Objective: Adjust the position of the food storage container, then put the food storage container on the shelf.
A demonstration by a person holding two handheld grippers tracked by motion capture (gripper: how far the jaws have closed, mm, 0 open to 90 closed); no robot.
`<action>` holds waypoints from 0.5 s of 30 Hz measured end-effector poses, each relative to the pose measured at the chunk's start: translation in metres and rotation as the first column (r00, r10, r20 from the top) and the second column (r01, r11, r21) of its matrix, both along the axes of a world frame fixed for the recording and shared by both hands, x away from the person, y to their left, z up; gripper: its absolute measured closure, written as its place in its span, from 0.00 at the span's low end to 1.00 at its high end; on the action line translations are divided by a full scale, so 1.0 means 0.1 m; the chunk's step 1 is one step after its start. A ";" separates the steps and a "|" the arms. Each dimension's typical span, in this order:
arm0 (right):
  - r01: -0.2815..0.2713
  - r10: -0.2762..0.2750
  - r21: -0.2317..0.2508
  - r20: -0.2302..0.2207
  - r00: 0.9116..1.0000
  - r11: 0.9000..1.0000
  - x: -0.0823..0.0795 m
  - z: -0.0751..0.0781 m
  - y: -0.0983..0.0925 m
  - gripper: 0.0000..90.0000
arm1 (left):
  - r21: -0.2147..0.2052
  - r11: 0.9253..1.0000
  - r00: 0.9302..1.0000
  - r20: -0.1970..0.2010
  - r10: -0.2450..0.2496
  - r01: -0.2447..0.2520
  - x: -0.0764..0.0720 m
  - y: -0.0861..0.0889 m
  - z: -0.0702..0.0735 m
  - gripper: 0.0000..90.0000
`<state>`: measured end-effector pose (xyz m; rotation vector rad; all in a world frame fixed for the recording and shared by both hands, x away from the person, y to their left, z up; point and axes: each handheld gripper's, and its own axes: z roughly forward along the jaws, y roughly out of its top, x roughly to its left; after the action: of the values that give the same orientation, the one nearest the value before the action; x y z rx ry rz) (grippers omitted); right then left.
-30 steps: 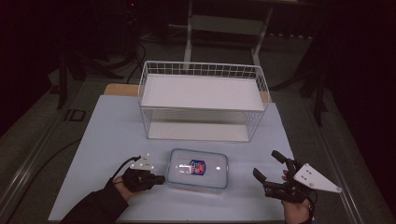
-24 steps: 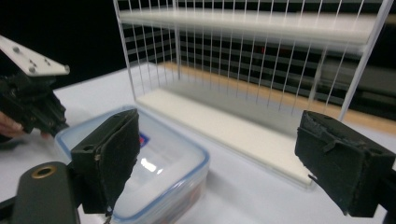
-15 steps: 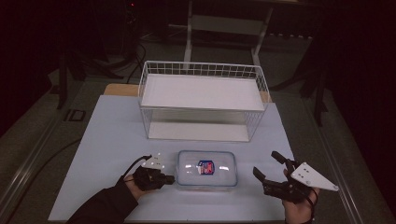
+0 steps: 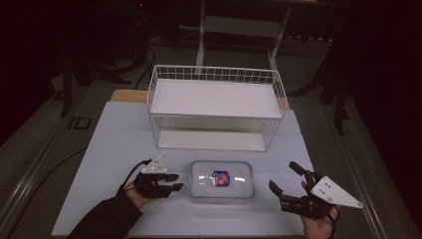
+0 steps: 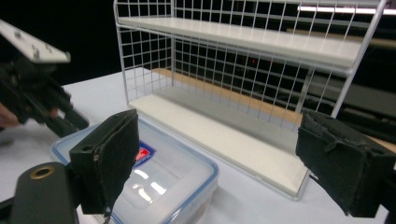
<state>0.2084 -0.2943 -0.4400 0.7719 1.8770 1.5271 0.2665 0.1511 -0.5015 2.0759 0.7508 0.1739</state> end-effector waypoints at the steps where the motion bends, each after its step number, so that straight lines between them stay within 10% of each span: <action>1: -0.007 0.007 0.002 -0.002 1.000 1.000 0.00 0.01 0.01 0.14 | -0.024 1.000 1.000 0.005 0.018 -0.018 -0.01 0.03 0.07 0.55; 6: -0.006 0.006 -0.001 -0.021 1.000 1.000 0.00 0.01 0.04 0.12 | -0.153 0.988 0.999 -0.026 0.028 -0.032 -0.04 0.13 0.30 0.15; 15: -0.028 0.027 -0.011 -0.052 0.998 1.000 0.05 0.08 0.14 0.11 | -0.225 0.970 0.994 -0.087 0.070 -0.088 0.02 0.00 0.51 0.02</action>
<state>0.2129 -0.2807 -0.4324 0.7900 1.9404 1.5249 0.2682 0.1515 -0.4502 1.8442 0.8611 0.0475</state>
